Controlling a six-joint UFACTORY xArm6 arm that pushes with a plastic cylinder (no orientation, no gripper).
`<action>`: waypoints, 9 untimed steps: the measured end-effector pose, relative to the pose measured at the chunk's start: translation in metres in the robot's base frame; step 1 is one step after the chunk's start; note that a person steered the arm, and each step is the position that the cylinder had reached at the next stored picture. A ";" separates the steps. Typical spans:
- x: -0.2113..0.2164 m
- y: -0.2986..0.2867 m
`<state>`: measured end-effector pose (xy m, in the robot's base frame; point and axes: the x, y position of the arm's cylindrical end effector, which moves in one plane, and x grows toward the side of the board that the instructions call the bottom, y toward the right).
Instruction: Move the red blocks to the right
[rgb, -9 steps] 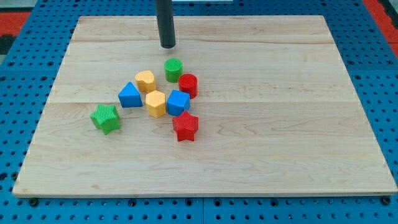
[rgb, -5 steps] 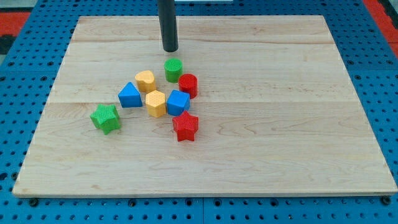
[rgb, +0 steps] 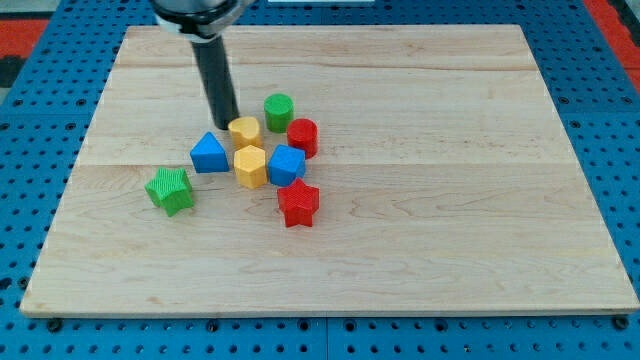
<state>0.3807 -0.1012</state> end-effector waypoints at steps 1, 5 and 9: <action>0.024 0.022; 0.022 0.132; 0.165 0.130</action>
<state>0.5461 0.0290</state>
